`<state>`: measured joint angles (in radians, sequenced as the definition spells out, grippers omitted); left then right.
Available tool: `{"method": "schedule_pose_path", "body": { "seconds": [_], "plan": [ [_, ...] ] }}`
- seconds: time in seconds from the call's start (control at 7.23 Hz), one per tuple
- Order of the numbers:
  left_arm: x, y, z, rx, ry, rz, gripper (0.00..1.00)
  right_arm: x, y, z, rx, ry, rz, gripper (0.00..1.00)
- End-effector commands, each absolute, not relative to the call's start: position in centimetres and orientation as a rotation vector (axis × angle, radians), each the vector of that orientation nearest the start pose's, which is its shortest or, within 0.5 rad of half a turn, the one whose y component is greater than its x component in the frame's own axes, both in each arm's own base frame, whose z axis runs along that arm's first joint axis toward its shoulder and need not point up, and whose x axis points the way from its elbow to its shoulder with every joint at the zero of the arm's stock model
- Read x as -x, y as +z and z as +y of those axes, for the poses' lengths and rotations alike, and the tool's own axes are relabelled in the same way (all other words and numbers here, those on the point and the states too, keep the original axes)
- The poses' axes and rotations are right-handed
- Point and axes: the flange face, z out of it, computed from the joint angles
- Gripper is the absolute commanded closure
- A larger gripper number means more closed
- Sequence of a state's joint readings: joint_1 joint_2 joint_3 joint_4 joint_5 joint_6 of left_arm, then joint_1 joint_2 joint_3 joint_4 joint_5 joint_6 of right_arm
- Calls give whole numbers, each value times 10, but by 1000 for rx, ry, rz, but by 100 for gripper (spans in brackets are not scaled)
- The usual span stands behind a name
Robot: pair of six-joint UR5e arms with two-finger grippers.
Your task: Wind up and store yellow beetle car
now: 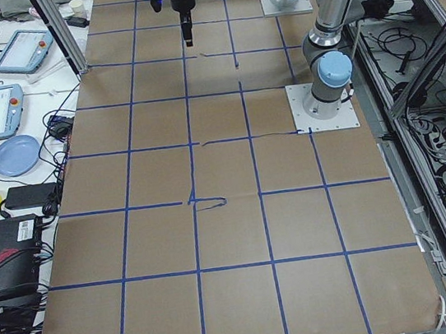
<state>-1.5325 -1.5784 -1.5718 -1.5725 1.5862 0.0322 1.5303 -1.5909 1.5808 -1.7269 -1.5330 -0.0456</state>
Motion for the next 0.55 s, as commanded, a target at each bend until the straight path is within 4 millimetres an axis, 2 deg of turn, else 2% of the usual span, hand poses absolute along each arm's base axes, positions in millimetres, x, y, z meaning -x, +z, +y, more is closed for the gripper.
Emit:
{"method": "schedule_pose_path", "body": {
  "seconds": [0.0, 0.28, 0.42],
  "plan": [
    [113, 482, -499, 9, 20, 3130, 0, -123, 519, -492, 17, -284, 3050, 0],
    [113, 482, -499, 7, 20, 3133, 0, -124, 517, -491, 40, -276, 3047, 0],
    [113, 483, -499, 10, 17, 3134, 0, -124, 515, -491, 151, -274, 3050, 0]
  ]
}}
